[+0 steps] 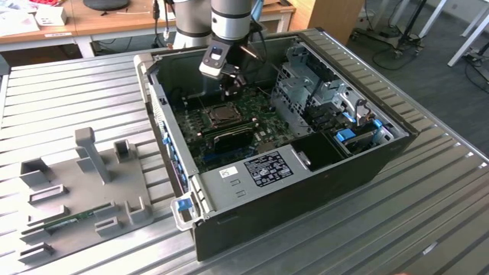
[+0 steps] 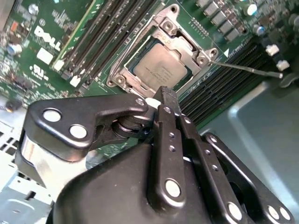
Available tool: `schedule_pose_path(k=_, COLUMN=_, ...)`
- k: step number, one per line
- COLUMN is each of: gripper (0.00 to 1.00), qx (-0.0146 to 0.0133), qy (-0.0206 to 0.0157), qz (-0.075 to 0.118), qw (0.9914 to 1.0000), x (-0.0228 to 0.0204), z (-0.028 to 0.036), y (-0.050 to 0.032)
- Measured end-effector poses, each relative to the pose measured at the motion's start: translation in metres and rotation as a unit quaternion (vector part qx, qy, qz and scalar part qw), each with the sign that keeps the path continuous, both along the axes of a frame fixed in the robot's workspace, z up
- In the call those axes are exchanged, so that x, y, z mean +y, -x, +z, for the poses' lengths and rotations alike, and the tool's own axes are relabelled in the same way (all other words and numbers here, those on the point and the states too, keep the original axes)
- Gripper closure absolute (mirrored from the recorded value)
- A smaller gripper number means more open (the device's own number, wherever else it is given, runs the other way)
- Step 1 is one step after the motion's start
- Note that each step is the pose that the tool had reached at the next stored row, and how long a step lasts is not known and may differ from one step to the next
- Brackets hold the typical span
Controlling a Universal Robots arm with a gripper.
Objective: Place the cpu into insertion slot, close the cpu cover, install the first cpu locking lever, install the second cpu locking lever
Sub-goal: 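Close the cpu cover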
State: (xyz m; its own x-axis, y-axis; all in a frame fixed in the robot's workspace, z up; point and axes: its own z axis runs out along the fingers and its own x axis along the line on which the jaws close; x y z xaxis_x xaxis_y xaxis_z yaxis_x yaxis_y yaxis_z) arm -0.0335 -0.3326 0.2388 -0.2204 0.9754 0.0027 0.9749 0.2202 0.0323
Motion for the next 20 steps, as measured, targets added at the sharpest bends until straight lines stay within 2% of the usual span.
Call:
schedule_pose_path(k=3, gripper=0.9, qx=0.0, qy=0.0, qz=0.028, qw=0.99961, x=0.0, z=-0.0001, y=0.0)
schedule_pose_path(k=6, gripper=0.9, qx=0.0, qy=0.0, qz=0.055, qw=0.9985, x=0.0, z=-0.0002, y=0.0)
schedule_pose_path(k=8, gripper=0.9, qx=0.0, qy=0.0, qz=0.073, qw=0.99735, x=0.0, z=-0.0003, y=0.0)
schedule_pose_path(k=11, gripper=0.9, qx=0.0, qy=0.0, qz=0.1, qw=0.99495, x=0.0, z=-0.0004, y=0.0)
schedule_pose_path(k=12, gripper=0.9, qx=0.0, qy=0.0, qz=0.106, qw=0.99438, x=0.0, z=-0.0004, y=0.0)
schedule_pose_path(k=18, gripper=0.9, qx=0.0, qy=0.0, qz=0.108, qw=0.9942, x=0.0001, z=-0.0004, y=0.0)
schedule_pose_path(k=19, gripper=0.9, qx=0.0, qy=0.0, qz=0.112, qw=0.99367, x=0.0001, z=-0.0004, y=0.0)
schedule_pose_path(k=20, gripper=0.9, qx=0.0, qy=0.0, qz=0.121, qw=0.99269, x=0.0001, z=-0.0005, y=0.0)
